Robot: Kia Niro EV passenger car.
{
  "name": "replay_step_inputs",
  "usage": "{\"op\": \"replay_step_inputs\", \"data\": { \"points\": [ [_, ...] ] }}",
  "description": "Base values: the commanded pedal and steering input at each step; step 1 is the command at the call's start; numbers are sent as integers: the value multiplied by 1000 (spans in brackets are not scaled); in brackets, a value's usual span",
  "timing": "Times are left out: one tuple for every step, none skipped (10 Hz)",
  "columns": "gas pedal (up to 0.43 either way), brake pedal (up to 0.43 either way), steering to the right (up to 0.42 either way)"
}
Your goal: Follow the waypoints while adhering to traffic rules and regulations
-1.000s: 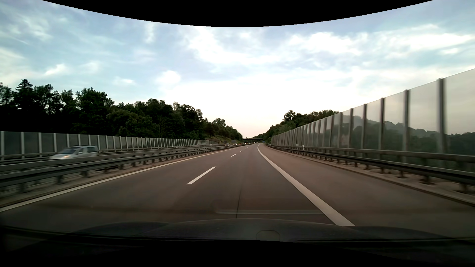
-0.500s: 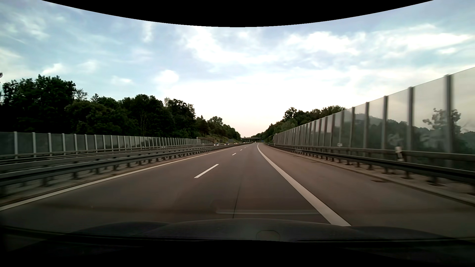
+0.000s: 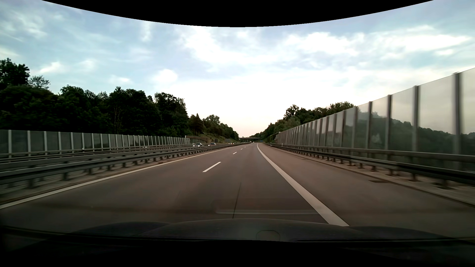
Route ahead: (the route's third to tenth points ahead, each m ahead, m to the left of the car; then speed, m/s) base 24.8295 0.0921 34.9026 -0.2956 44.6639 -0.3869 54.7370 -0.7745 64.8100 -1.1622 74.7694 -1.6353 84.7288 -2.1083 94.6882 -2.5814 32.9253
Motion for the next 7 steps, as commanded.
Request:
{"op": "replay_step_inputs", "data": {
  "points": [
    [268,6,3],
    [268,6,3],
    [268,6,3],
    [268,6,3],
    [268,6,3],
    [268,6,3],
    [268,6,3]
  ]
}}
